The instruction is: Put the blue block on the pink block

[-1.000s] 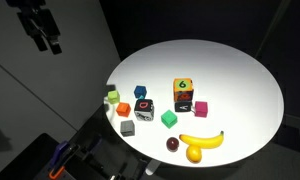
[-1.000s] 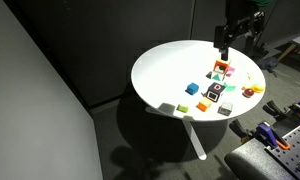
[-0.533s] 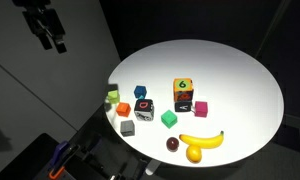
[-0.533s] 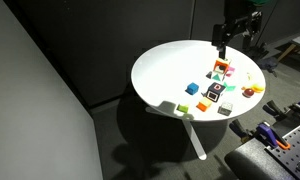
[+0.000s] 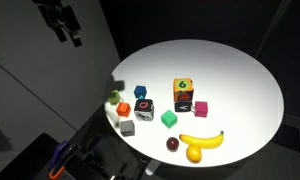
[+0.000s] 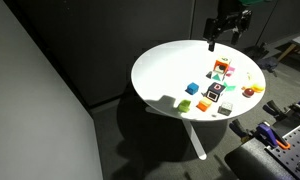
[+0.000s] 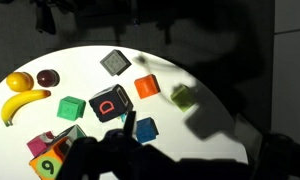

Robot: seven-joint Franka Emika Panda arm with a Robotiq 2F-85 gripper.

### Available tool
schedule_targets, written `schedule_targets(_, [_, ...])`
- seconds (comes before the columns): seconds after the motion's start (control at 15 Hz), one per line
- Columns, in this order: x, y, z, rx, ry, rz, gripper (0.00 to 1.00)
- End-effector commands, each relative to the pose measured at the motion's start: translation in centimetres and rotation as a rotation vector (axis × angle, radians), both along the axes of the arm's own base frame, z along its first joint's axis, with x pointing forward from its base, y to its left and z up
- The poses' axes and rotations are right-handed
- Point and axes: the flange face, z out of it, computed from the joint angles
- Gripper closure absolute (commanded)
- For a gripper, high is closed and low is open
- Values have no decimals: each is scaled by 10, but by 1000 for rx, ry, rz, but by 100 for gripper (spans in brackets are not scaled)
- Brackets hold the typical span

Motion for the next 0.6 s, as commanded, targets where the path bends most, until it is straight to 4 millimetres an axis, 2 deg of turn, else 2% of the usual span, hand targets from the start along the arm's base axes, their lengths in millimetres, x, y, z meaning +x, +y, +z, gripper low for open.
schedule_targets(0.0, [22, -5, -2, 3, -50, 14, 0])
schedule_targets(0.53, [57, -14, -35, -15, -167, 110, 0])
